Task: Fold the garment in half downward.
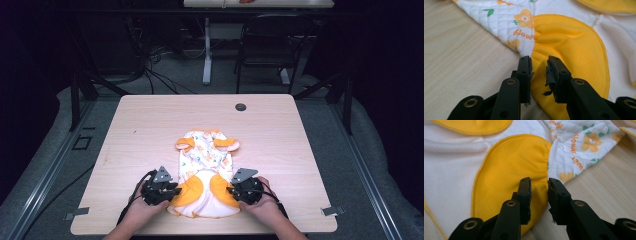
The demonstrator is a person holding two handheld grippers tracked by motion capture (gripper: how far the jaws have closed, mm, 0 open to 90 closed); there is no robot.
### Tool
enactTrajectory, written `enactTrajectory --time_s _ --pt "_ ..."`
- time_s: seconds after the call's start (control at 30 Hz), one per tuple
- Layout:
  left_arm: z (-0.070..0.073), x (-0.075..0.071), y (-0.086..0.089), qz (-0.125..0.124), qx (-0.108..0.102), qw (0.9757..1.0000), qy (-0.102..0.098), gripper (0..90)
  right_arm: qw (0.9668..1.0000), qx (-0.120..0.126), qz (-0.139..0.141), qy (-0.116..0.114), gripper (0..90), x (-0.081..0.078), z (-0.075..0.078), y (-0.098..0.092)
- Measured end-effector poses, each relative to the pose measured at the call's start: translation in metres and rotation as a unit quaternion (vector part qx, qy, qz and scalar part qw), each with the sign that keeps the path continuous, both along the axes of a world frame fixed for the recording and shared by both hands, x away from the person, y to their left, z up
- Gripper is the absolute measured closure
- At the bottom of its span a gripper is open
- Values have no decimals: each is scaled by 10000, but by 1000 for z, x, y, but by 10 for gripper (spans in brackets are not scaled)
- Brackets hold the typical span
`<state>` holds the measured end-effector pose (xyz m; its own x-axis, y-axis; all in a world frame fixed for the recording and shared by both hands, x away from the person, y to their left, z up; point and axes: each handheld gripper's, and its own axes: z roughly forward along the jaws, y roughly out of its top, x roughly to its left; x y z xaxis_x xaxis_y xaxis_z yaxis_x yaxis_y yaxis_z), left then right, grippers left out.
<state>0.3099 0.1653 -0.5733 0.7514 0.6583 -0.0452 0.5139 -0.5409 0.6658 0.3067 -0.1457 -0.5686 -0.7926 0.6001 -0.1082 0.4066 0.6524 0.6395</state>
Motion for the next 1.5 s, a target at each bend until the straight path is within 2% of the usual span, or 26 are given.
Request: enactTrajectory --time_s 0.1,0.17,0.33,0.43,0.5,0.6,0.73,0.77,0.97,1.0,1.13,1.3,1.37,1.5 --pt "1 -4 1 -30 -20 9999 97 724 10000 -29 55 40 720 -4 1 1" --pt "1 -7 2 -40 -39 9999 160 726 9998 -58 104 148 720 -7 2 1" --pt "3 -16 0 -147 55 9995 264 724 9994 -91 208 256 719 -15 4 1" --pt "6 -17 1 -236 91 9992 321 721 9990 -71 233 366 721 -18 6 -1" --pt "10 -14 2 -228 25 9990 372 720 9989 -69 269 370 753 -18 10 -2" --pt "26 -4 4 -216 -125 9992 301 721 9984 87 317 452 768 -12 22 -4" --pt "47 9 3 -232 -224 9993 186 719 9981 147 378 469 771 -4 39 -4" --pt "53 13 3 -237 -247 9993 143 718 9978 72 436 488 771 -1 45 -4" --pt "77 36 -1 -290 -272 9992 64 702 9967 157 482 641 767 16 68 -1" --pt "78 39 -2 -285 -251 9993 63 700 9965 88 503 657 767 21 73 -1" --pt "78 56 -3 -201 -342 9991 176 704 9967 69 420 689 781 40 83 -1" --pt "74 75 -5 -116 -294 9993 217 718 9975 47 248 660 792 65 85 0" --pt "73 84 -4 -34 -367 9989 290 720 9977 41 202 644 793 74 84 1" --pt "73 101 -6 24 -331 9992 239 724 9979 44 142 632 796 91 81 3"
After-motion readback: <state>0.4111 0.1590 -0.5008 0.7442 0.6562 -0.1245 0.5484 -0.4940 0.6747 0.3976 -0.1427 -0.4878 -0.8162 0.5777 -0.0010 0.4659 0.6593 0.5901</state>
